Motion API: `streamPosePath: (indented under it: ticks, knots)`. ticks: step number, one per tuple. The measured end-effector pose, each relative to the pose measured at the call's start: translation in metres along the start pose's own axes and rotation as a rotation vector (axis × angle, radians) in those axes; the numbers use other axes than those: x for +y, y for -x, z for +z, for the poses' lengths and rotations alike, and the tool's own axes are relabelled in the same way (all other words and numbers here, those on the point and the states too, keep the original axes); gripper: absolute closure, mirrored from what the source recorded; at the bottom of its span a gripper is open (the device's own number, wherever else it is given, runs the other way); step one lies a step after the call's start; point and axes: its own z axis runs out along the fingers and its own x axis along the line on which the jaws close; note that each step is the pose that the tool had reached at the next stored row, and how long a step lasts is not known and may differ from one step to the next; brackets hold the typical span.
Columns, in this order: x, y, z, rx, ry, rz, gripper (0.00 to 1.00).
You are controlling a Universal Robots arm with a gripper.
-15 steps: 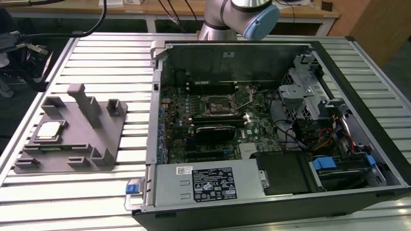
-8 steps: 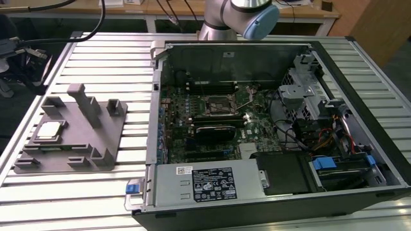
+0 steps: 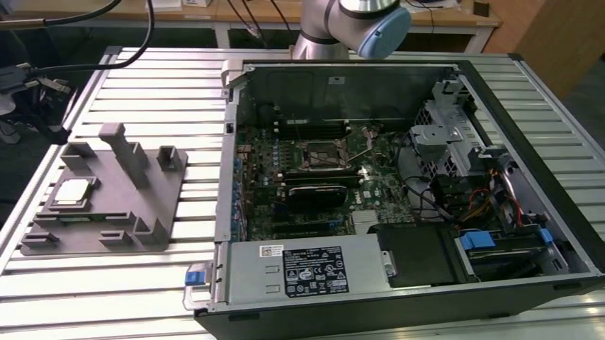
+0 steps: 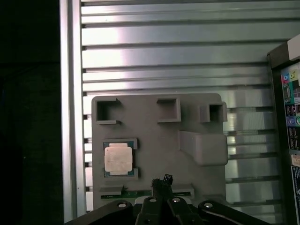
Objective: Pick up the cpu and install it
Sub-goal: 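Reach for the cpu, then pick up the cpu and move it towards the insertion slot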
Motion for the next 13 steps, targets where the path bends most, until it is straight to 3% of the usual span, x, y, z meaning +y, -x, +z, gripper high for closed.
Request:
streamPosePath:
  ticks: [13]
  knots:
    - [-0.0005,-0.0028,0.0035,-0.0001,0.0,0.0,0.89]
